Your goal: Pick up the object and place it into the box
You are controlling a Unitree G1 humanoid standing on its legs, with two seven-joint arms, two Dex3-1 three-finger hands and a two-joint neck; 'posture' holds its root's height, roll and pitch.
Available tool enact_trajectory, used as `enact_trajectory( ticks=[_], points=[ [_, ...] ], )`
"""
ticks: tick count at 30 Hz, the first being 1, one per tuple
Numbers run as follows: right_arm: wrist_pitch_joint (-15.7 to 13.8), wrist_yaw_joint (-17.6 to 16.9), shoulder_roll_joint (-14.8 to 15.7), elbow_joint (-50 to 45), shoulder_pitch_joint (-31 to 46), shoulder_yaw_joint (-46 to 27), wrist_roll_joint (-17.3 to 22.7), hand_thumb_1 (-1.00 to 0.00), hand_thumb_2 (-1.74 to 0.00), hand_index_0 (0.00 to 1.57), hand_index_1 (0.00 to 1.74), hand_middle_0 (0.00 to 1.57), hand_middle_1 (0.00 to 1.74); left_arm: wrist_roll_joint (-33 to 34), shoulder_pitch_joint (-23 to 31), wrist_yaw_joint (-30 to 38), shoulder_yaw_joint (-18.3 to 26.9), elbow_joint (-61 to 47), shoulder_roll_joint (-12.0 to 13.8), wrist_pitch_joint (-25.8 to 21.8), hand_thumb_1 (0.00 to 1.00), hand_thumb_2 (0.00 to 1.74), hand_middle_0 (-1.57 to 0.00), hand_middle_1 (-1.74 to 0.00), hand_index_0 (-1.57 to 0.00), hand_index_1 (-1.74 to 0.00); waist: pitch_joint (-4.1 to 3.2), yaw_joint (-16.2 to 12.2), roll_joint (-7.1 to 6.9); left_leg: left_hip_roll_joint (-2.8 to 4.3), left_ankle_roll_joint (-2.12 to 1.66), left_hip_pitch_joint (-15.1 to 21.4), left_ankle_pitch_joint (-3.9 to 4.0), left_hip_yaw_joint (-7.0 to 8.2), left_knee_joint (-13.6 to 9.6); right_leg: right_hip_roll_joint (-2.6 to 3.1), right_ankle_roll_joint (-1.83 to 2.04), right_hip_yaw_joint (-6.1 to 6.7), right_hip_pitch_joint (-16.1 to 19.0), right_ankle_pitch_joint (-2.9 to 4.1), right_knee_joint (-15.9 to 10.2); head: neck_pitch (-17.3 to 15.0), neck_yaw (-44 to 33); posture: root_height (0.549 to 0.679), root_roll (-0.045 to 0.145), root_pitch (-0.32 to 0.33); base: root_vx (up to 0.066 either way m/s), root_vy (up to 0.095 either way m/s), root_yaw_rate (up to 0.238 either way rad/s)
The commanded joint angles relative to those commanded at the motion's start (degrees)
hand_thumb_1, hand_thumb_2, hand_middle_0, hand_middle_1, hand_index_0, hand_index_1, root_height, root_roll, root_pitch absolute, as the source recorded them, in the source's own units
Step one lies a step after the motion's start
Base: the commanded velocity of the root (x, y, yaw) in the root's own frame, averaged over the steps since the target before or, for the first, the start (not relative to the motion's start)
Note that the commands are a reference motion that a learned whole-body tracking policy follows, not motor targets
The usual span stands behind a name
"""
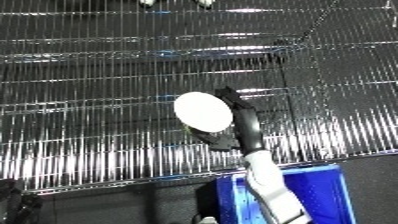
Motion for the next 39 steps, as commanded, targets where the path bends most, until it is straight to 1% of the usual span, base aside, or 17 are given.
enact_trajectory(
  ticks=[3, 6, 11, 15, 21, 24, 26, 28, 30, 34, 37, 39],
  points=[
    [-2.08, -0.86, 0.09, -5.07, 5.55, -1.43, -1.99, -0.80, -1.39, 1.26, 1.39, 1.26, 1.39, 0.23, 2.68, 0.03, 0.27, -1.15, 0.08, -1.15, 1.00, 1.74, -1.57, -1.74, -1.57, -1.74, 0.00, -0.97, -0.30, 0.26, 0.31, 1.59, -0.01, 0.26, -1.40, 0.51, 0.17, 0.46, 1.43, -0.01, -1.00, -0.15, -0.72, 0.588, 0.043, 0.018, -0.007, 0.016, -0.168],
    [-4.65, -0.91, -0.37, -9.55, 10.89, -3.20, -3.61, -0.80, -1.39, 1.26, 1.39, 1.26, 1.39, -0.18, 5.03, -0.27, 1.10, -2.12, 0.36, -1.85, 1.00, 1.74, -1.57, -1.74, -1.57, -1.74, 0.00, -1.95, -0.72, 0.64, 0.54, 2.67, -0.19, 0.66, -2.00, 0.76, 0.34, 0.84, 2.50, 0.06, -1.81, -0.47, -0.09, 0.590, 0.044, 0.013, -0.020, 0.000, -0.180],
    [-7.06, -1.54, -1.41, -15.03, 16.94, -5.84, -4.55, -0.80, -1.39, 1.26, 1.39, 1.26, 1.39, -0.32, 7.64, -1.45, 2.20, -2.72, 0.67, -2.81, 1.00, 1.74, -1.57, -1.74, -1.57, -1.74, 0.00, -3.28, -1.46, 1.37, 0.76, 4.33, -0.53, 1.24, -2.66, 1.18, 0.64, 1.25, 4.13, 0.27, -2.95, -0.43, 1.80, 0.593, 0.042, 0.005, -0.029, -0.020, -0.172],
    [-8.47, -3.35, -2.20, -18.33, 20.65, -8.24, -4.85, -0.80, -1.39, 1.26, 1.39, 1.26, 1.39, 0.28, 8.95, -2.04, 2.89, -2.96, 0.96, -3.43, 1.00, 1.74, -1.57, -1.74, -1.57, -1.74, -0.10, -4.40, -1.83, 2.00, 0.81, 6.15, -0.41, 1.72, -4.19, 1.55, 0.81, 1.74, 5.88, 0.68, -4.50, -0.12, 3.63, 0.599, 0.042, -0.001, -0.040, -0.024, -0.210],
    [-11.39, -5.72, -2.25, -20.66, 26.58, -12.57, -2.86, -0.80, -1.39, 1.26, 1.39, 1.26, 1.39, 0.45, 10.48, -2.61, 4.82, -2.30, 1.36, -4.42, 1.00, 1.74, -1.57, -1.74, -1.57, -1.74, -1.03, -6.30, -1.93, 3.08, 0.55, 8.39, 0.33, 2.66, -7.11, 2.01, 1.02, 2.60, 7.82, 1.39, -6.86, -0.28, 6.81, 0.607, 0.044, 0.001, -0.047, 0.000, -0.232],
    [-12.86, -6.72, -1.71, -20.91, 29.12, -14.71, -2.22, -0.80, -1.39, 1.26, 1.39, 1.26, 1.39, 0.25, 11.12, -2.65, 6.10, -2.07, 1.56, -5.20, 1.00, 1.74, -1.57, -1.74, -1.57, -1.74, -1.22, -7.40, -1.88, 3.44, 0.37, 8.94, 0.84, 3.21, -8.39, 2.38, 1.06, 3.06, 8.27, 1.84, -7.97, -1.03, 9.89, 0.611, 0.047, 0.006, -0.084, 0.027, -0.250],
    [-13.43, -7.09, -1.41, -20.45, 30.30, -15.72, -2.24, -0.80, -1.39, 1.26, 1.39, 1.26, 1.39, 0.15, 11.22, -2.39, 6.77, -1.77, 1.68, -5.87, 1.00, 1.74, -1.57, -1.74, -1.57, -1.74, -1.17, -8.12, -1.82, 3.62, 0.23, 9.35, 1.26, 3.59, -9.39, 2.75, 1.10, 3.39, 8.58, 2.10, -8.68, -1.52, 12.02, 0.613, 0.049, 0.009, -0.083, 0.044, -0.230],
    [-13.86, -7.07, -1.32, -19.42, 31.32, -16.60, -1.89, -0.80, -1.39, 1.26, 1.39, 1.26, 1.39, 0.17, 11.27, -2.00, 7.31, -1.50, 1.78, -6.65, 1.00, 1.74, -1.57, -1.74, -1.57, -1.74, -0.94, -8.84, -1.76, 3.82, 0.07, 9.83, 1.72, 4.00, -10.41, 3.09, 1.11, 3.74, 8.96, 2.38, -9.39, -1.39, 13.78, 0.615, 0.051, 0.010, -0.076, 0.052, -0.204],
    [-14.73, -7.12, -1.35, -17.86, 32.29, -17.61, -1.43, -0.80, -1.39, 1.26, 1.39, 1.26, 1.39, 0.12, 11.46, -1.93, 7.93, -1.29, 1.89, -7.32, 1.00, 1.74, -1.57, -1.74, -1.57, -1.74, -0.63, -9.43, -1.69, 3.94, -0.11, 10.24, 2.14, 4.34, -11.26, 3.37, 1.10, 4.09, 9.35, 2.64, -10.09, -0.45, 15.48, 0.617, 0.053, 0.011, -0.076, 0.045, -0.151],
    [-16.99, -7.52, -1.51, -14.94, 34.41, -19.72, 1.15, -0.80, -1.39, 1.26, 1.39, 1.26, 1.39, -0.59, 11.96, -2.50, 8.94, -0.70, 2.11, -8.72, 1.00, 1.74, -1.57, -1.74, -1.57, -1.74, -0.08, -10.46, -1.44, 3.94, -0.49, 10.67, 2.90, 5.01, -12.83, 3.88, 0.95, 4.62, 9.78, 3.04, -11.48, 1.48, 18.01, 0.621, 0.058, 0.019, -0.094, 0.038, -0.085],
    [-18.14, -7.91, -1.57, -12.99, 35.79, -20.51, 4.00, -0.80, -1.39, 1.26, 1.39, 1.26, 1.39, -1.06, 11.92, -2.70, 8.93, -0.06, 1.78, -9.59, 1.00, 1.74, -1.57, -1.74, -1.57, -1.74, 0.00, -11.22, -1.08, 3.79, -0.71, 10.98, 3.21, 5.49, -13.75, 4.06, 0.76, 5.00, 9.83, 3.31, -12.44, 2.35, 20.05, 0.624, 0.064, 0.026, -0.077, 0.052, -0.036],
    [-19.05, -7.90, -1.62, -11.57, 36.49, -20.87, 6.14, -0.80, -1.39, 1.26, 1.39, 1.26, 1.39, -1.19, 11.92, -2.65, 8.69, 0.25, 1.40, -10.07, 1.00, 1.74, -1.57, -1.74, -1.57, -1.74, 0.00, -11.69, -0.74, 3.72, -0.83, 11.33, 3.33, 5.82, -14.27, 4.05, 0.66, 5.28, 9.88, 3.51, -12.99, 3.04, 21.26, 0.625, 0.068, 0.029, -0.054, 0.060, -0.040]
  ],
)
